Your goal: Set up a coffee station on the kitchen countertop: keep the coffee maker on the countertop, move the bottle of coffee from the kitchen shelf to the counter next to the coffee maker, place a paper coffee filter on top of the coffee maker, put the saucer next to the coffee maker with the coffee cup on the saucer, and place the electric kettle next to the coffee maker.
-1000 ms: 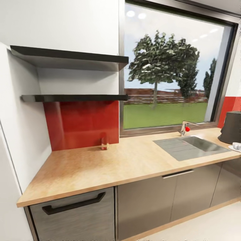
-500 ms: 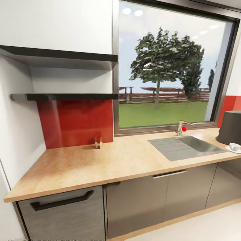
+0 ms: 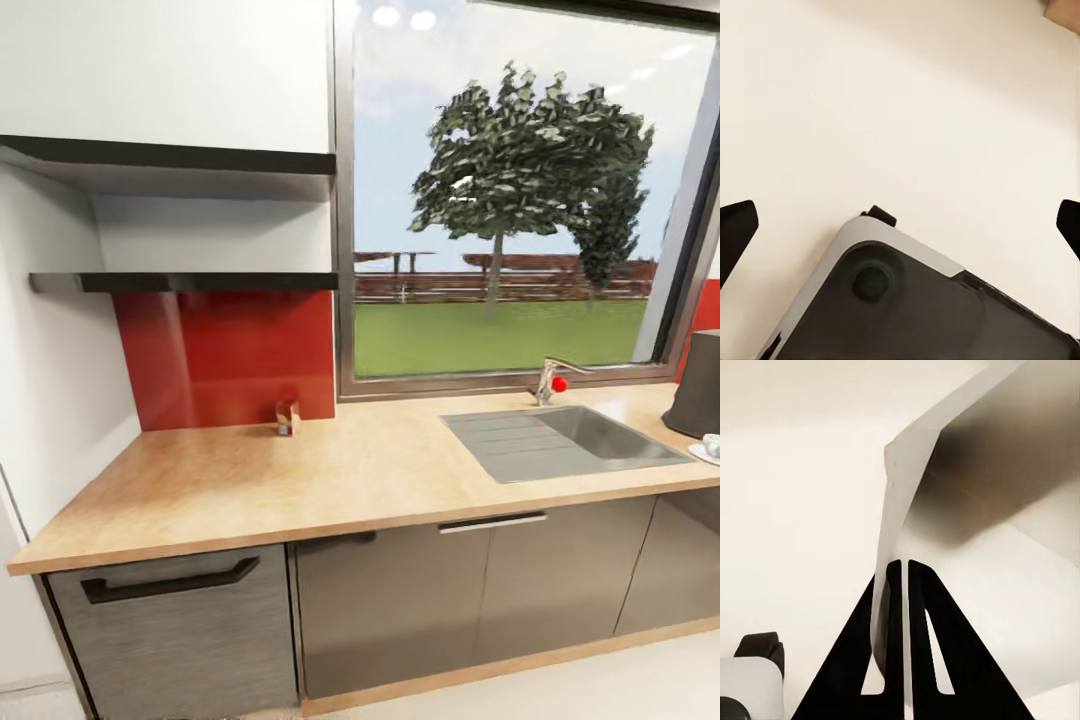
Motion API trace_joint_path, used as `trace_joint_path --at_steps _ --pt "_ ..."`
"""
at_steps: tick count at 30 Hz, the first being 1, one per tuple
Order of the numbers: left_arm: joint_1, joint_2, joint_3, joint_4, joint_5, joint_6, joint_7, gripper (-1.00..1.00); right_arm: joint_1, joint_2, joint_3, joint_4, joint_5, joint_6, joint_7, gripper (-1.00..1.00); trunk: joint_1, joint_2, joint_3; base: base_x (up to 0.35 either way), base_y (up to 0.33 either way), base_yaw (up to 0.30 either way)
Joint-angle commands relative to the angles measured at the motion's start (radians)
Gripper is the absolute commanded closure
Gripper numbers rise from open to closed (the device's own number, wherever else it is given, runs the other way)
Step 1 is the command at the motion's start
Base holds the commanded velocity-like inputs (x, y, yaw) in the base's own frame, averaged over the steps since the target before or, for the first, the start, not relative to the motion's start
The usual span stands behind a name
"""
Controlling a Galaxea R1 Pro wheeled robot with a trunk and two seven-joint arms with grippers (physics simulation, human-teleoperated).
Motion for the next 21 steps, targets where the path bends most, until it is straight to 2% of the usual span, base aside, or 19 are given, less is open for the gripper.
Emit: trace_joint_path --at_steps 1,21 --pt "-0.001 0.000 -0.001 0.002 0.009 -0.003 -0.008 -1.00 -0.002 -0.001 -0.003 0.003 0.002 -0.006 0.004 1.00 0.000 -0.001 -0.002 0.000 -0.330 0.063" --pt "-0.001 0.000 -0.001 0.002 0.009 -0.002 -0.008 -1.00 -0.002 -0.001 -0.003 0.004 0.002 -0.007 0.004 1.00 0.000 -0.001 -0.003 0.000 -0.330 0.003"
